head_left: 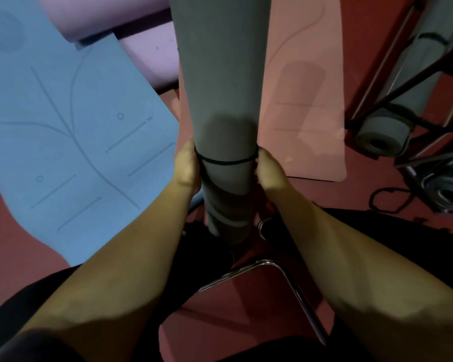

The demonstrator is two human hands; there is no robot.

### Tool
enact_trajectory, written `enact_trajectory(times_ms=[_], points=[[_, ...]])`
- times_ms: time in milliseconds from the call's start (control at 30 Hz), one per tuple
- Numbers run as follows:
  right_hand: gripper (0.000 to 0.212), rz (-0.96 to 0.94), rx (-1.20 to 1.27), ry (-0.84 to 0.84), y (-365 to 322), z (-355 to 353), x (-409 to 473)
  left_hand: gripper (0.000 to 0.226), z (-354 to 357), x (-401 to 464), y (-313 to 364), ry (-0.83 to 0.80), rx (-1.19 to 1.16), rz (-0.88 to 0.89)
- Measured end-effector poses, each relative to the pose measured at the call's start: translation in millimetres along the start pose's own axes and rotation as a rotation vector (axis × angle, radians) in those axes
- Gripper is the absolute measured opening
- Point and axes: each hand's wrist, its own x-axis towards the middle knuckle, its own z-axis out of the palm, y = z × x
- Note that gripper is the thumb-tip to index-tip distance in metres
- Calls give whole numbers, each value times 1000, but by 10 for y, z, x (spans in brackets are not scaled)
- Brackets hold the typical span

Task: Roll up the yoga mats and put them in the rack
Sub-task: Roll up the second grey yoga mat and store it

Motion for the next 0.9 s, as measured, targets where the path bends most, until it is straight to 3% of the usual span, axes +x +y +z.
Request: enact_trajectory(times_ms=[133, 233, 267, 333, 433, 567, 733, 900], points=[[51, 128, 303, -27, -97, -46, 51, 30, 40, 41, -14, -53, -56, -23], [91, 124, 138, 6, -9, -39, 179, 33, 111, 58, -26, -54, -27, -29], [95, 119, 98, 25, 72, -57, 227, 41, 131, 76, -40, -47, -21, -29], [81, 151, 65, 41, 208, -72, 307, 45, 123, 119, -92, -10, -11, -36], [51, 104, 90, 56, 114, -133, 189, 25, 112, 165, -135, 25, 16, -43], [61, 94, 91, 4, -98, -275, 146, 25, 313, 119, 51, -66, 46, 35], [33, 189, -23, -222, -670, -703, 8, 35, 677, 58, 351, -100, 189, 24], [45, 320, -21, -305, -849, -1331, -85, 52, 1253, -53, 707, -217, 443, 137]])
